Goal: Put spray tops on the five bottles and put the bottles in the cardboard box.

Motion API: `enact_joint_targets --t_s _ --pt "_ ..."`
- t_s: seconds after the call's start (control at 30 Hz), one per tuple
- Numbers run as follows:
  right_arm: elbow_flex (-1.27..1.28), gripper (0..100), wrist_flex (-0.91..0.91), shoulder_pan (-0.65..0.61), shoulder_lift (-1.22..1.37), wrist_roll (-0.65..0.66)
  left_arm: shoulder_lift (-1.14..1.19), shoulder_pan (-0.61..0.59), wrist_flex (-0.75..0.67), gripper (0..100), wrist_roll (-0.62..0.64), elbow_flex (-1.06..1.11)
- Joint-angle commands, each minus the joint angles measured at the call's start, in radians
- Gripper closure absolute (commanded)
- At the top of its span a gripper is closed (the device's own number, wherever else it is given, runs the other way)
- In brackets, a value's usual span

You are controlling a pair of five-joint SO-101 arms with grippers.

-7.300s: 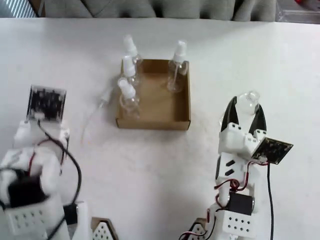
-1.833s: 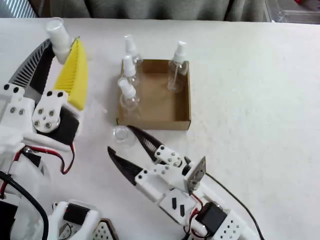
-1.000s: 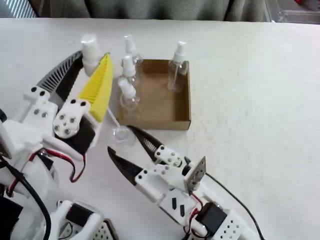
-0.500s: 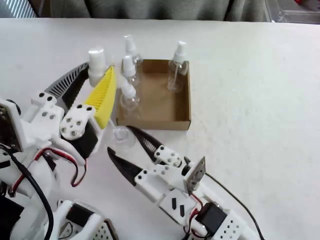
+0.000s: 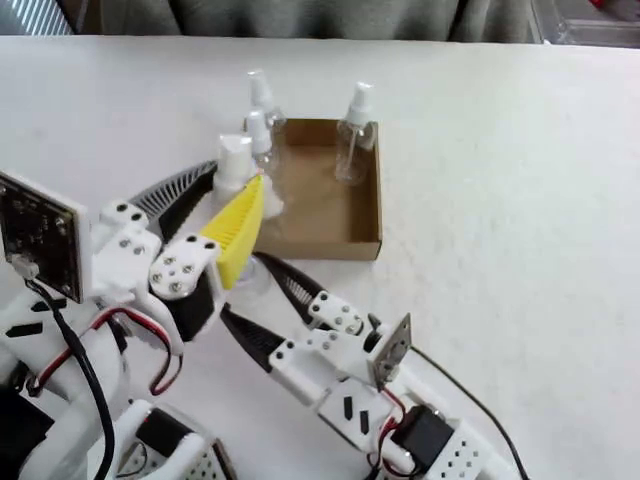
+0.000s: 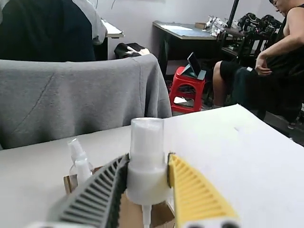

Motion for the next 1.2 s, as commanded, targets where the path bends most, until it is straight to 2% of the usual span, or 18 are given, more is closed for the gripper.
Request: enact_joint_targets --t_s 0.0,0.37,1.17 --pt "0.005 98.3 0.007 0.005 -0.015 0.008 0.024 0.013 0.012 98 0.009 0.051" --pt "0.005 98.3 0.007 0.005 -0.015 0.008 -0.282 0.013 -0.206 98 0.005 0.463" --pt "0.005 98.3 0.007 0.007 -0.013 0.008 -0.581 0.013 -0.207 98 -0.008 0.761"
